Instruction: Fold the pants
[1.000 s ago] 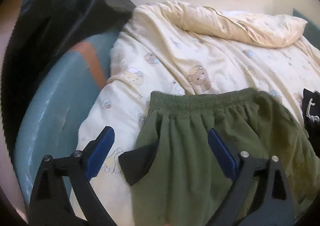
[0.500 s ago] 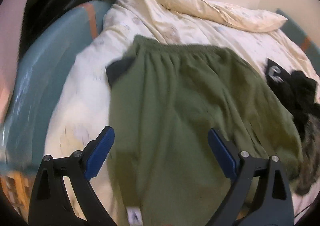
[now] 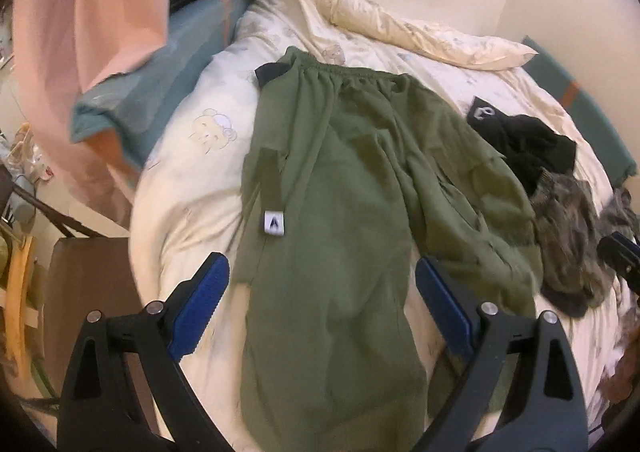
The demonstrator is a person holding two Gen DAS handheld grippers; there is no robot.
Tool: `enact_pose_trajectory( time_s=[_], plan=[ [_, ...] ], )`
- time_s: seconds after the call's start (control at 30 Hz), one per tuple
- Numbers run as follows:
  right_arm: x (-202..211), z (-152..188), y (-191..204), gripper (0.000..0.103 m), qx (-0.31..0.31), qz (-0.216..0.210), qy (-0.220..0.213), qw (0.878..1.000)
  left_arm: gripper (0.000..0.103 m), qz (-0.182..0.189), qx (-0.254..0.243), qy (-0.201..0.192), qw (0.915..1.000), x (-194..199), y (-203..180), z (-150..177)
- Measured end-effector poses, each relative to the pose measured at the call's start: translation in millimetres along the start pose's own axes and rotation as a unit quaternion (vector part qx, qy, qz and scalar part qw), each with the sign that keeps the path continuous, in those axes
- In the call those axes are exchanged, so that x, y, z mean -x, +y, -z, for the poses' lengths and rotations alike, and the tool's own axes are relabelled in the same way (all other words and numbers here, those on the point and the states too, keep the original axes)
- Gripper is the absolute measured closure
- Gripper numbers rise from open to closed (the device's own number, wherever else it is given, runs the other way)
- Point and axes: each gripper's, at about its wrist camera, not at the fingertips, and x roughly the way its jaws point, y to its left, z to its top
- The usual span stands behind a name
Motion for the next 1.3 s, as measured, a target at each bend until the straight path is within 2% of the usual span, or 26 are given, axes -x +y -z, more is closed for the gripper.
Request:
enact_pose_trajectory(
  time_s=[0.43, 0.67, 0.73, 0.83, 0.93, 1.0, 1.17, 1.3],
  plan=[
    [131, 78, 35, 0.014, 0.013, -0.038, -0.063, 0.997, 0.01, 0.006, -0.001, -0.075, 0.9972, 138, -2, 96],
    [160, 134, 39, 0.014, 0.006, -0.077, -0.063, 0.995, 0.01, 0.009, 0.01, -0.076, 0.997, 180, 8, 163],
    [165, 152, 37, 0.014, -0.004, -0.091, -0.057, 0.994, 0.01, 0.002, -0.001, -0.08, 0.9968, 186, 11, 179],
    [162, 176, 36, 0.014, -0.008, -0.097, -0.044, 0.994, 0.01, 0.008, -0.017, -0.065, 0.9977, 183, 12, 196],
    [154, 195, 35, 0.014, -0.014, -0.097, -0.031, 0.995, 0.01, 0.013, -0.009, -0.052, 0.9986, 178, 20, 208],
    [148, 207, 33, 0.014, -0.025, -0.098, -0.022, 0.995, 0.01, 0.021, -0.008, -0.055, 0.9982, 178, 27, 216],
    [137, 236, 25, 0.014, -0.047, -0.093, -0.003, 0.995, 0.01, 0.009, -0.031, -0.062, 0.9975, 169, 43, 234],
    [126, 251, 11, 0.014, -0.074, -0.083, 0.011, 0.994, 0.01, 0.016, -0.015, -0.031, 0.9993, 144, 64, 249]
  ],
)
